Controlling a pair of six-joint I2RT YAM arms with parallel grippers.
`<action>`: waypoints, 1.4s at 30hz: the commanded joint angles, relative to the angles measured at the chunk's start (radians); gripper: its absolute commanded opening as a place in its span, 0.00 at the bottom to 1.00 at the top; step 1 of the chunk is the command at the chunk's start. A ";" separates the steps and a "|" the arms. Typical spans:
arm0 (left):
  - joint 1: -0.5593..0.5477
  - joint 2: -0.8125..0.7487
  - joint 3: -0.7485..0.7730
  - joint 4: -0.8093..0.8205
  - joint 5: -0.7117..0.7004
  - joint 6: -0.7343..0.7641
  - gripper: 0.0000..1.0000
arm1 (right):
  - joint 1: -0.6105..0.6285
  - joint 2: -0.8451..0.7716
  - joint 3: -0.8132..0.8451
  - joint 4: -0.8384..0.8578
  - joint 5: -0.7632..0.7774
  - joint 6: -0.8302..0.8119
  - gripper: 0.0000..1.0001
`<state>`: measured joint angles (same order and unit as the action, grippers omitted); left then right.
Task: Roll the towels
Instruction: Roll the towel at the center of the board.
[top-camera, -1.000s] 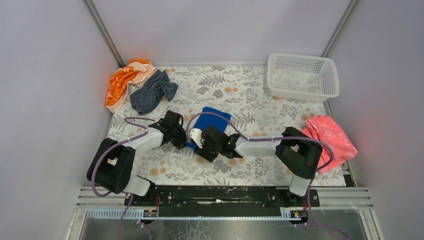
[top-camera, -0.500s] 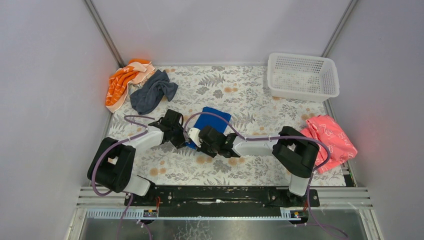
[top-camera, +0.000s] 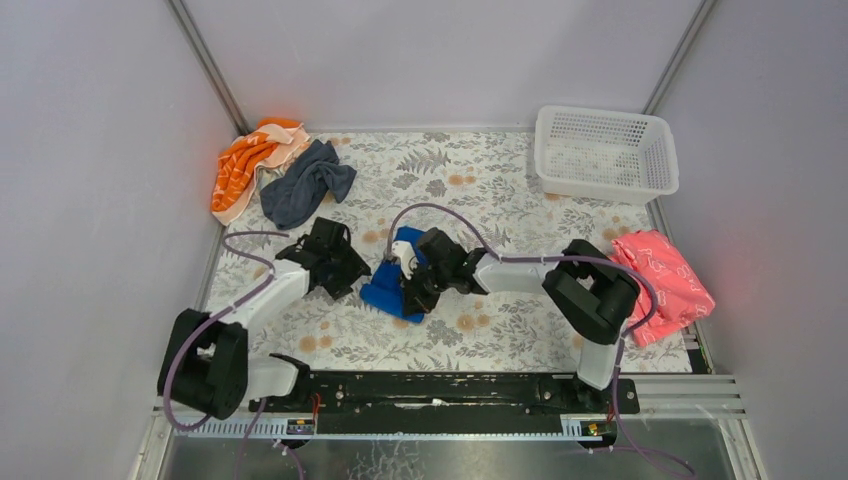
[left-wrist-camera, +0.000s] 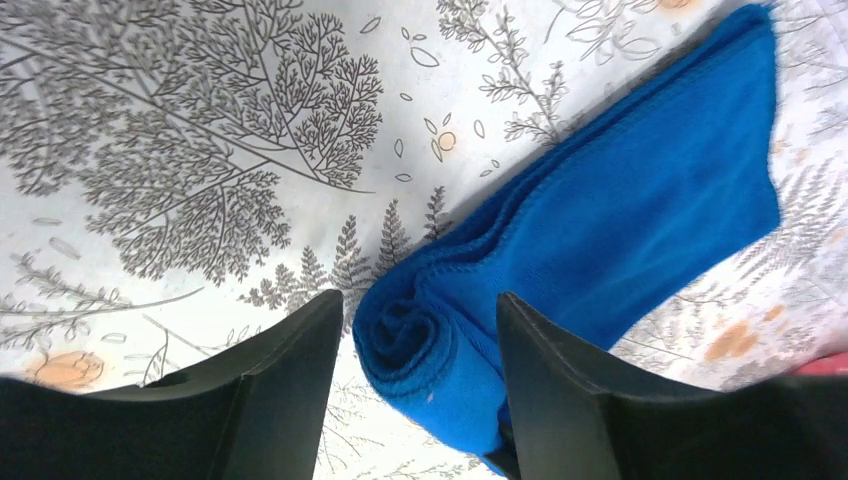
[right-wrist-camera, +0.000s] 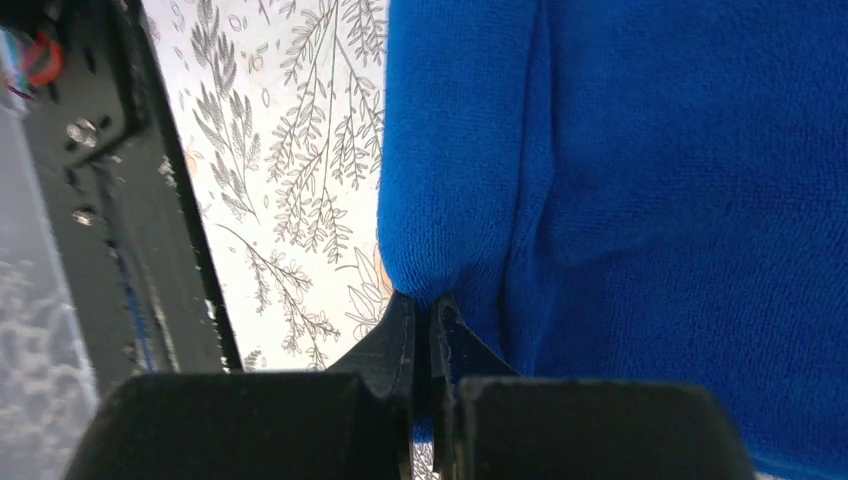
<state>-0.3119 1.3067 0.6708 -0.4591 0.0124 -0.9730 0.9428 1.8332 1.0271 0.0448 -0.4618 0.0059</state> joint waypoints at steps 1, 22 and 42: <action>0.010 -0.106 0.012 -0.085 -0.067 0.010 0.62 | -0.097 0.071 0.003 0.072 -0.301 0.242 0.00; -0.115 -0.015 -0.021 0.058 0.040 -0.093 0.68 | -0.271 0.243 -0.019 0.194 -0.470 0.548 0.03; -0.115 0.151 -0.071 0.072 -0.046 -0.066 0.40 | -0.217 -0.086 -0.052 -0.021 -0.161 0.203 0.36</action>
<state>-0.4259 1.4113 0.6380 -0.3420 0.0620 -1.0634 0.6945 1.8839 0.9752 0.1791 -0.8062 0.4007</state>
